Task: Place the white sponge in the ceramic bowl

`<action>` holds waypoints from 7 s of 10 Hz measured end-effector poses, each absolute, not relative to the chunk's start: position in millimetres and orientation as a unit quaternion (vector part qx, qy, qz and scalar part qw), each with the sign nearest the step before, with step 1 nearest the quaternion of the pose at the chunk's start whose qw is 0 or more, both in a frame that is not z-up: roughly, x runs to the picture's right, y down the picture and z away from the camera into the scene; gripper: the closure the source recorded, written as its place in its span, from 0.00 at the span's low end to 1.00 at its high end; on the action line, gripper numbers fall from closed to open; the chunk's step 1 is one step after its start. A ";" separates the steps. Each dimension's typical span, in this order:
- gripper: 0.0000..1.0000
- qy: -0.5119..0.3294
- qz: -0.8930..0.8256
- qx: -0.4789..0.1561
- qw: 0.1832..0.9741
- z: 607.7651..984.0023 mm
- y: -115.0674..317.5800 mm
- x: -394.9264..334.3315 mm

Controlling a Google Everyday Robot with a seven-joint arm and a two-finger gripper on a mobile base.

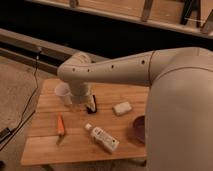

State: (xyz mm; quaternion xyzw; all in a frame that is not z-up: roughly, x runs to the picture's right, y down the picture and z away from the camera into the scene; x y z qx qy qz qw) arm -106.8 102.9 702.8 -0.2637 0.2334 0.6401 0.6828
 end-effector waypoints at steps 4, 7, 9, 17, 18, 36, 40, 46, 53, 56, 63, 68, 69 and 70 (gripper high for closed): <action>0.35 0.233 0.640 -0.263 0.683 702.6 102.7 -106.7; 0.35 0.233 0.640 -0.264 0.683 702.5 102.6 -106.8; 0.35 0.233 0.640 -0.263 0.683 702.5 102.6 -106.8; 0.35 0.233 0.640 -0.264 0.683 702.6 102.6 -106.8; 0.35 0.233 0.640 -0.264 0.683 702.5 102.6 -106.8; 0.35 0.246 0.618 -0.258 0.701 770.0 95.5 -41.9; 0.35 0.250 0.620 -0.244 0.703 821.5 87.4 3.4; 0.35 0.255 0.626 -0.229 0.700 873.5 85.9 55.4; 0.35 0.285 0.627 -0.248 0.682 895.0 114.2 74.8; 0.35 0.303 0.618 -0.254 0.679 898.2 128.4 73.8; 0.49 0.322 0.591 -0.242 0.699 917.8 134.0 77.9; 0.97 0.311 0.593 -0.242 0.702 917.5 129.6 72.9; 1.00 0.308 0.594 -0.242 0.703 916.5 127.9 71.9; 1.00 0.302 0.594 -0.241 0.706 914.1 123.9 69.2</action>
